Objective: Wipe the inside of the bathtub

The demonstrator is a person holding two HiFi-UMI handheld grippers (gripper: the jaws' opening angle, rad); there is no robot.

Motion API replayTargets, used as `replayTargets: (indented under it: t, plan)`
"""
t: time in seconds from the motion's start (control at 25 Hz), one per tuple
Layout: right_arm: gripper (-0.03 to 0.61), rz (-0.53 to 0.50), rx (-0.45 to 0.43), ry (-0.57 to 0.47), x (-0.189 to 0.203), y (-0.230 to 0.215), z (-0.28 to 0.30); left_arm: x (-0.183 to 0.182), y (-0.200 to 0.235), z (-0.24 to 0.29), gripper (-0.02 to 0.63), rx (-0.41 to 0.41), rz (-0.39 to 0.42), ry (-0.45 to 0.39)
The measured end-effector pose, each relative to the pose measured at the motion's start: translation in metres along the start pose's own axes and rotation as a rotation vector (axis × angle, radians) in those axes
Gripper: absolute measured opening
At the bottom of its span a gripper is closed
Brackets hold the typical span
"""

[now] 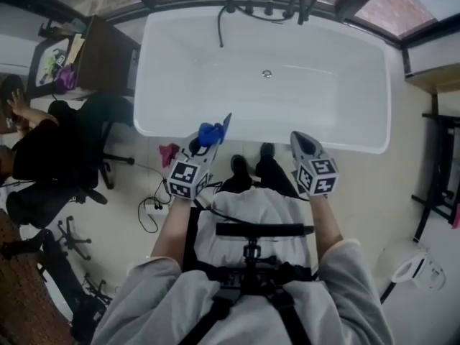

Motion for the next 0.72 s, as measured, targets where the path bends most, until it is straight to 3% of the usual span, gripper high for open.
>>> replayTargets:
  t: [0.4, 0.72]
  plan:
    - [0.009, 0.056, 0.039, -0.057, -0.011, -0.037, -0.038, -0.019, -0.031, -0.007, 0.086, -0.020, 0.038, -0.027]
    - [0.009, 0.012, -0.023, -0.061, 0.012, -0.098, -0.064, -0.007, -0.106, 0.009, 0.086, -0.115, 0.023, -0.009]
Point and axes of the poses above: the fingertips, and each gripper's own axes: z forward along the fingers, y to its left, x out of its underside, the point moved 10 cm from there along -z, backward along the fingers, and after that the axes turned 14 degrees about x, right-handed, at the moved point
